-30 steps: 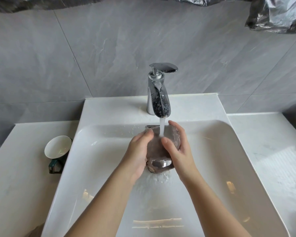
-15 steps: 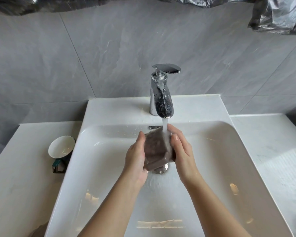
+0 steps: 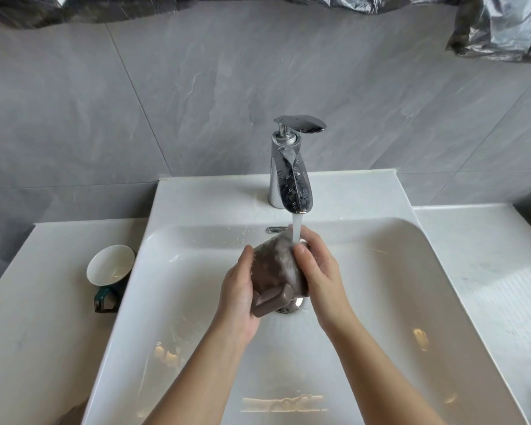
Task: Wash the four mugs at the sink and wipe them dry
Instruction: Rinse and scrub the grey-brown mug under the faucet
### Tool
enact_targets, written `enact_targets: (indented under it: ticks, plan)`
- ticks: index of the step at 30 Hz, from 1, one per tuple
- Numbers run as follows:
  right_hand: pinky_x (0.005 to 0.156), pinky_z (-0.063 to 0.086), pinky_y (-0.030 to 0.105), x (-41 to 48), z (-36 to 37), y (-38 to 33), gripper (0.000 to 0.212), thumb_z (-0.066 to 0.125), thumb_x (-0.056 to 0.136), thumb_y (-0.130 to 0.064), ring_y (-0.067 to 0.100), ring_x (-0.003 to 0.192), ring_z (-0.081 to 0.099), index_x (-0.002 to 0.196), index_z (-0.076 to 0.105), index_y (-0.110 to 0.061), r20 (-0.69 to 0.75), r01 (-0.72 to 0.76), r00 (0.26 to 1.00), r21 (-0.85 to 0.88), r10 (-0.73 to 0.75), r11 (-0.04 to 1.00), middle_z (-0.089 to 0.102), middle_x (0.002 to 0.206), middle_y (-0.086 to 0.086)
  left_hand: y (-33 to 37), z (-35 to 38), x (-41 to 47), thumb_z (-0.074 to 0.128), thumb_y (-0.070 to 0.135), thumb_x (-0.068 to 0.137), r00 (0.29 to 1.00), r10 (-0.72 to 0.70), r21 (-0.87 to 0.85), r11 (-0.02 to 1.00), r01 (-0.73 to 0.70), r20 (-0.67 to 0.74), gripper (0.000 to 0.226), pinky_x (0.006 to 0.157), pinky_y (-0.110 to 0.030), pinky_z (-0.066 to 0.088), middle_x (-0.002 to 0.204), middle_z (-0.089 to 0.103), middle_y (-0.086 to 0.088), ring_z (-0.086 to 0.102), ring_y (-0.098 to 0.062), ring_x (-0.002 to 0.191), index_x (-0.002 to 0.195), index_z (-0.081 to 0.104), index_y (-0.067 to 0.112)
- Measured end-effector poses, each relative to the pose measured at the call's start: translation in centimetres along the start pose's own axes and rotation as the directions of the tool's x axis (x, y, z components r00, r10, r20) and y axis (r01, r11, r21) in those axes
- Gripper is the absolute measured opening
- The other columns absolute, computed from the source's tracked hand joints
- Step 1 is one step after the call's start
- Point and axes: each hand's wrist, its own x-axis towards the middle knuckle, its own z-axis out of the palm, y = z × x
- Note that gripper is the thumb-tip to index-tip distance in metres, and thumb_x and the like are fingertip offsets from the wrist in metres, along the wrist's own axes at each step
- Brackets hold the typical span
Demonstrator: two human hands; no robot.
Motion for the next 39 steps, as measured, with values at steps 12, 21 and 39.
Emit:
enact_targets:
  ticks: [12,21,39]
  plan:
    - [0.094,0.050,0.040,0.5,-1.1,0.1,0.052,0.064,0.080,-0.021,0.030,0.112,0.064,0.132,0.059,-0.018,0.156,-0.278,0.958,0.306,0.240,0.911,0.066,0.126,0.015,-0.5,-0.3,1.7,0.042,0.038,0.101,0.989,-0.142,-0.160,0.978,0.133,-0.045,0.041,0.074,-0.036,0.050,0.088,0.074,-0.014,0.070,-0.025,0.079,0.099,0.070,0.007]
    - [0.099,0.050,0.049,0.6,-0.6,0.4,0.048,0.052,0.088,-0.056,0.025,0.118,0.064,0.131,0.059,-0.037,-0.049,-0.172,0.981,0.245,0.190,0.954,0.067,0.128,0.003,0.2,1.5,0.5,0.047,0.026,0.094,0.982,0.084,0.048,0.994,-0.094,0.170,0.034,0.089,-0.050,0.048,0.106,0.070,-0.020,0.065,-0.028,0.094,0.111,0.069,0.006]
    - [0.094,0.050,0.027,0.0,-0.2,0.3,0.030,0.060,0.085,-0.036,0.010,0.110,0.064,0.112,0.065,-0.024,-0.109,0.046,0.993,-0.010,-0.046,0.999,0.070,0.113,-0.006,1.6,3.4,1.8,0.038,0.018,0.096,0.997,0.019,0.311,0.950,0.006,-0.077,0.036,0.089,-0.042,0.050,0.074,0.067,-0.007,0.062,-0.026,0.080,0.070,0.063,0.015]
